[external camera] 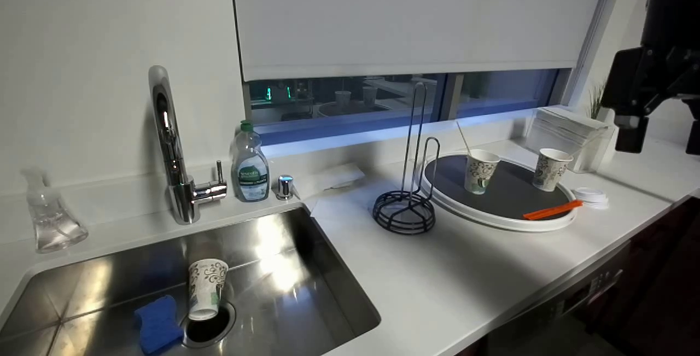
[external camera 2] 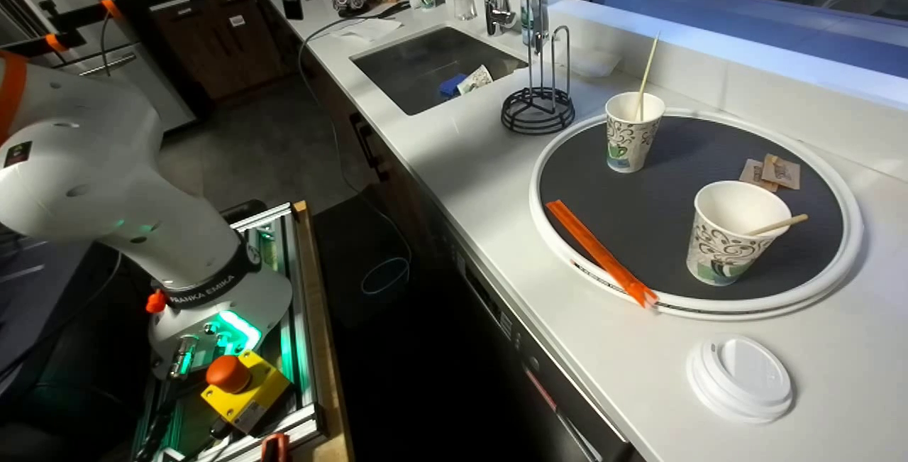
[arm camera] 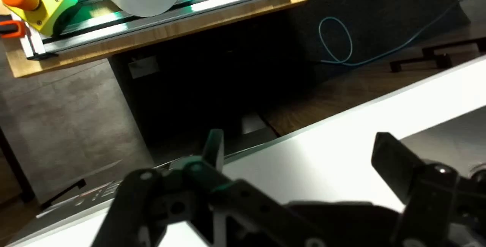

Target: Move the cup on the right to the left then exchange the stirrers in the coffee cups.

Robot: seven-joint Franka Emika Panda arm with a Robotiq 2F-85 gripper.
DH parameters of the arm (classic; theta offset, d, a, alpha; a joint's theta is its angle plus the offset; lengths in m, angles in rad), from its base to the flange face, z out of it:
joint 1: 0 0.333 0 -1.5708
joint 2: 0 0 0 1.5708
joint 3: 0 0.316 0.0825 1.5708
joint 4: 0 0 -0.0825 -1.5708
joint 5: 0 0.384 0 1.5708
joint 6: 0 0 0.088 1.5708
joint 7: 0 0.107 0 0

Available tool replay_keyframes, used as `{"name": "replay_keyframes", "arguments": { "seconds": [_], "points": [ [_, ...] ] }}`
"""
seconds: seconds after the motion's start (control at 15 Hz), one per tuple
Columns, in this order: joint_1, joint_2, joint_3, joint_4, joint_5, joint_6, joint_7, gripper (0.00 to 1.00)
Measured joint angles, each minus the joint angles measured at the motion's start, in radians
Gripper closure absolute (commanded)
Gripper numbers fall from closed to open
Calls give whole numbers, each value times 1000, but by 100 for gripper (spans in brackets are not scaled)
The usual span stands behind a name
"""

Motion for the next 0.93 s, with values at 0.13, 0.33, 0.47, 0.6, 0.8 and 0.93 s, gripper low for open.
{"name": "replay_keyframes", "arguments": {
  "seconds": [0.13, 0.33, 0.47, 0.6, 0.8, 0.93],
  "points": [
    [-60, 3, -44, 2, -1, 18, 11, 0],
    [-139, 13, -112, 6, 0, 78, 14, 0],
    [-180, 32, -151, 7, 1, 168, 13, 0],
    [-205, 63, -179, 7, 1, 279, 11, 0],
    [-219, 128, -209, 11, 1, 452, -8, 0],
    [-221, 177, -221, 23, -2, 535, -13, 0]
  ]
}}
